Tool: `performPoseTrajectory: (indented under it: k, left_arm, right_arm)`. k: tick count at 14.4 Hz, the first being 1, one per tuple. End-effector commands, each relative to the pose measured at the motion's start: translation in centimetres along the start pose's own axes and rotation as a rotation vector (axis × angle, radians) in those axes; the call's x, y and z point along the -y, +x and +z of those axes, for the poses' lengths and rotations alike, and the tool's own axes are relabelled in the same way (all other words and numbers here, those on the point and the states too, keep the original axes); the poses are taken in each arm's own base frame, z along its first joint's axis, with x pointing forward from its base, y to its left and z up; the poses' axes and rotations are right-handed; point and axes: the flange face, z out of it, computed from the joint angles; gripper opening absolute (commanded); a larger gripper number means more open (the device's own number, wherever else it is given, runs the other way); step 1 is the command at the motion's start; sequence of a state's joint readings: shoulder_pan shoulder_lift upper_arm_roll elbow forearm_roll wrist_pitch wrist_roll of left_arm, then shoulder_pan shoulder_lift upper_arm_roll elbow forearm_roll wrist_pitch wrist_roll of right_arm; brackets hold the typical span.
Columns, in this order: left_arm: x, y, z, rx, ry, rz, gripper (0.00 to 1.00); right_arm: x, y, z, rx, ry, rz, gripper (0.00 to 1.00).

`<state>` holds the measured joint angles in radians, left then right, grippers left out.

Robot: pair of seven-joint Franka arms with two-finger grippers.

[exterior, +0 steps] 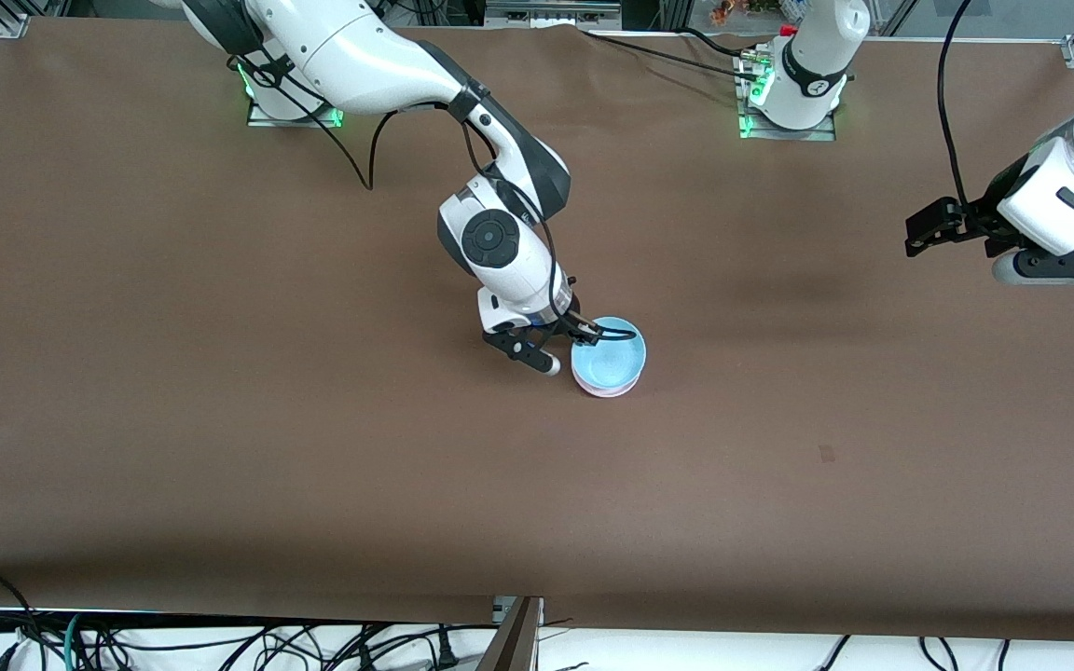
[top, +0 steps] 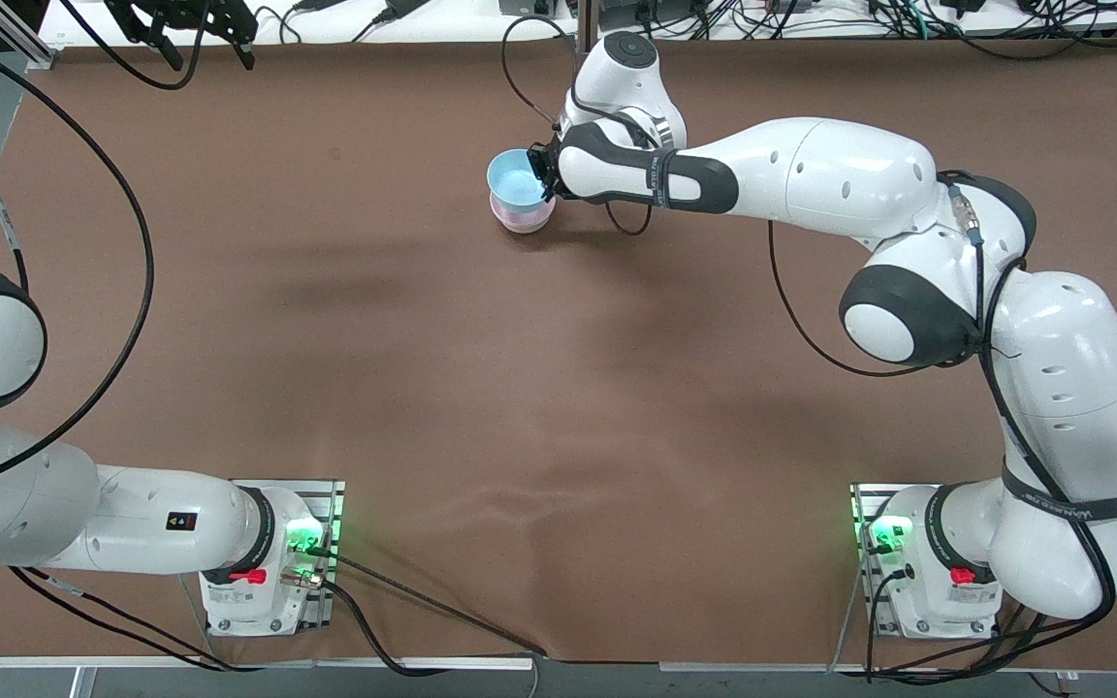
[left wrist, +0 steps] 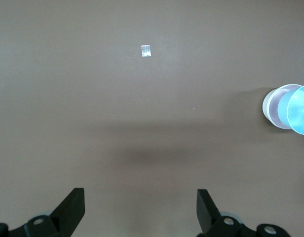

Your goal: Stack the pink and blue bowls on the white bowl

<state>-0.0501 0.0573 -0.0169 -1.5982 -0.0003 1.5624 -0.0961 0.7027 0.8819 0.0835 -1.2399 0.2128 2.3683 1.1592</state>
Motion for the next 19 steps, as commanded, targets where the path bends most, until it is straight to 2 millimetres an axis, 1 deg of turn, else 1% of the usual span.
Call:
performPoseTrajectory:
  k: [1, 4, 9, 10, 11, 12, 13, 14, 16, 17, 18, 19]
  left_arm:
    - [0.4, -0.2, -0.9, 0.024, 0.01, 0.01, 1.0]
    - [0.7, -0.1, -0.9, 0.025, 0.005, 0.005, 1.0]
    - [0.7, -0.1, -1.0, 0.023, 0.008, -0.003, 1.0]
    - [0.7, -0.1, -1.1, 0.021, 0.008, -0.003, 1.0]
    - [0.8, -0.1, -1.1, 0.021, 0.009, -0.005, 1.0]
    - [0.7, -0.1, -1.1, 0.021, 0.008, -0.005, 1.0]
    - [0.7, -0.1, -1.1, 0.021, 0.008, -0.003, 1.0]
    - [0.7, -0.1, -1.1, 0.021, 0.008, -0.005, 1.0]
    - [0.7, -0.1, -1.1, 0.021, 0.008, -0.005, 1.0]
    - [0.6, -0.1, -1.1, 0.021, 0.008, -0.003, 1.0]
    - [0.6, -0.1, -1.1, 0.021, 0.008, -0.003, 1.0]
    - [0.6, -0.1, -1.1, 0.021, 0.008, -0.005, 1.0]
  right_arm:
    - [0.3, 0.0, 0.5, 0.01, 0.003, 0.003, 0.0]
    - [0.1, -0.2, 1.3, 0.013, -0.007, 0.004, 0.0]
    - [0.1, -0.1, 1.5, 0.006, 0.002, -0.005, 0.0]
    - [0.1, 0.0, 1.5, 0.006, 0.004, -0.004, 0.23]
    - [0.1, 0.0, 1.4, 0.006, 0.005, -0.003, 0.55]
    - [0.2, 0.0, 1.2, 0.005, 0.008, -0.003, 0.64]
    - [0.3, 0.0, 1.2, 0.005, 0.01, 0.001, 0.76]
    - [0.4, -0.1, 1.0, 0.004, 0.012, 0.002, 0.82]
    - [0.6, 0.0, 0.4, 0.001, 0.021, 0.002, 0.86]
    - [0.9, -0.1, -0.2, 0.001, 0.027, 0.003, 0.99]
    - [1.2, 0.0, -1.4, 0.0, 0.036, 0.006, 1.0]
    - [1.8, 0.1, -3.2, -0.013, 0.052, 0.0, 1.0]
